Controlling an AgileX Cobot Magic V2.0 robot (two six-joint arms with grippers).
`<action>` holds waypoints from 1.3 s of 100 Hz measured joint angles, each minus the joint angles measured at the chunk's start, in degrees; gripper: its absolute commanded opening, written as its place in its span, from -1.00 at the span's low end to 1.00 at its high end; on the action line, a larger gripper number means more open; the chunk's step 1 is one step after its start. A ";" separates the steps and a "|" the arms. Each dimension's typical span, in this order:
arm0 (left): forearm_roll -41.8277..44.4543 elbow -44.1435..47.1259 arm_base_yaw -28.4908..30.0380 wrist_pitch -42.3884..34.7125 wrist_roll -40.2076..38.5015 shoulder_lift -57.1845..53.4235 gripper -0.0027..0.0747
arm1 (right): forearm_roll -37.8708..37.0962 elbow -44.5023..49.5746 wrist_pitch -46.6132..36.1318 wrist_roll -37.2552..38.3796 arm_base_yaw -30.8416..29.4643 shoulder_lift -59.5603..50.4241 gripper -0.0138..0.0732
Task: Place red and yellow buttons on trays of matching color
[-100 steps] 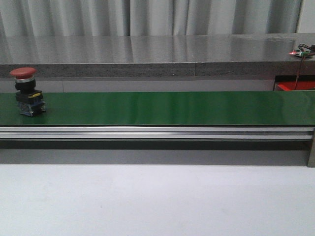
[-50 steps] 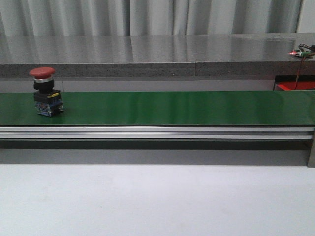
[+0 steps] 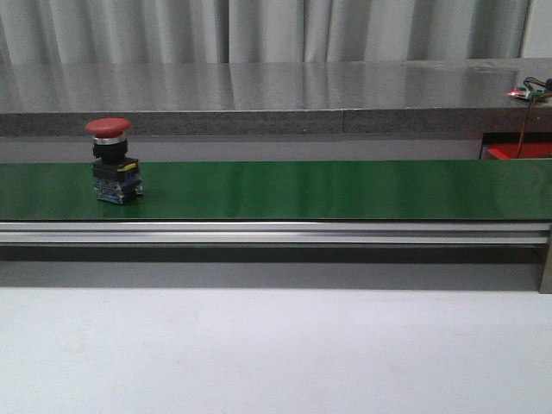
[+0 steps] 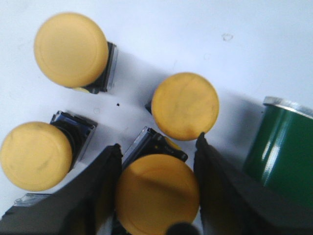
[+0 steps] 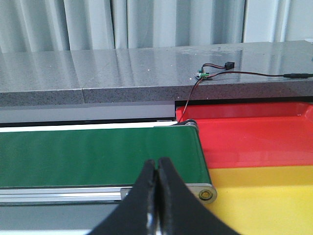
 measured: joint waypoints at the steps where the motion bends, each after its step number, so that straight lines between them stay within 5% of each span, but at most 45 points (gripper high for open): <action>1: -0.10 -0.28 0.00 0.00 0.00 -0.12 -0.31 | 0.00 0.00 0.00 0.00 0.00 0.00 -0.85; 54: -1.01 -1.74 -0.77 7.91 0.00 -10.15 -0.31 | 0.00 0.00 0.00 0.00 0.00 0.00 -0.85; 99: -1.10 -0.43 -13.67 9.77 0.00 -12.10 -0.31 | 0.00 0.00 0.00 0.00 0.00 0.00 -0.85; 130: 0.39 0.33 -16.33 10.91 0.00 -9.15 -0.30 | 0.00 0.00 0.00 0.00 0.00 0.00 -0.85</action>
